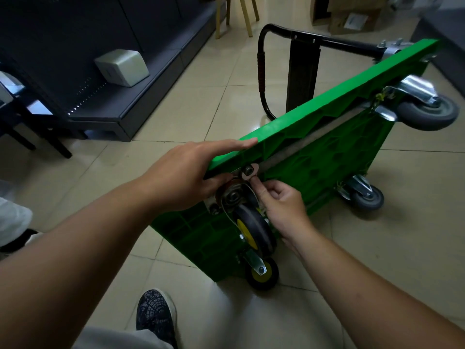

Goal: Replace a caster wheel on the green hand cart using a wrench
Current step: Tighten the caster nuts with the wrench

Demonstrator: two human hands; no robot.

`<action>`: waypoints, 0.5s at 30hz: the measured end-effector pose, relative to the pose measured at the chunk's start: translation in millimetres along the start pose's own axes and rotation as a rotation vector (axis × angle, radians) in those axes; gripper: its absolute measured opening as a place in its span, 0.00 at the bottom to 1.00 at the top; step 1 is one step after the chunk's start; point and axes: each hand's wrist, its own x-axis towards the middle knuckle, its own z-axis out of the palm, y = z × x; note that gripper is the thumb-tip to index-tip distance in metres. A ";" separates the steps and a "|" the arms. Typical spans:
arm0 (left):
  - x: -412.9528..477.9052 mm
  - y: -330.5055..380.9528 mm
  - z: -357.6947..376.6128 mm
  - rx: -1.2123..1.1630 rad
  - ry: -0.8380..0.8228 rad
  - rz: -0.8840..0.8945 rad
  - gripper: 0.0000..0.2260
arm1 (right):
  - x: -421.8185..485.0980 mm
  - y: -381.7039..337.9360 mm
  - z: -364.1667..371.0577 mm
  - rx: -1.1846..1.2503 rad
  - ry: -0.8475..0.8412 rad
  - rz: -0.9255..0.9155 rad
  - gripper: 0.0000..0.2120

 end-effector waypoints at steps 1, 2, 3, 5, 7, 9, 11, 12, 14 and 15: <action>-0.1 0.6 0.3 0.004 -0.004 0.000 0.33 | -1.6 4.5 3.1 0.041 0.003 0.017 0.26; 0.1 1.1 0.5 0.004 -0.008 -0.001 0.33 | -1.5 6.3 2.4 0.045 0.002 0.006 0.27; 0.2 1.3 0.5 -0.001 -0.012 -0.003 0.33 | -0.1 6.9 -0.6 0.029 -0.006 -0.020 0.26; 0.7 1.6 0.1 -0.017 -0.017 -0.001 0.32 | 3.6 7.5 -13.6 -0.034 -0.031 -0.094 0.21; 0.8 1.0 -0.3 -0.015 -0.013 0.002 0.33 | 8.6 8.1 -35.5 -0.196 -0.052 -0.174 0.15; 0.2 0.2 -0.1 -0.012 -0.005 0.005 0.33 | 14.6 5.0 -62.5 -0.571 -0.079 -0.272 0.16; -0.2 -0.3 0.4 -0.021 0.001 0.013 0.34 | 20.3 -7.6 -83.9 -0.983 -0.048 -0.444 0.21; -0.1 -0.5 0.7 -0.022 0.000 0.015 0.34 | 22.5 -18.7 -89.4 -1.051 -0.027 -0.525 0.24; 0.2 -0.9 0.9 -0.014 -0.004 0.009 0.34 | 25.1 -46.1 -89.3 -1.084 -0.019 -0.662 0.24; 0.3 -0.9 0.8 -0.007 -0.003 0.005 0.33 | 26.2 -59.2 -85.9 -1.123 -0.021 -0.737 0.24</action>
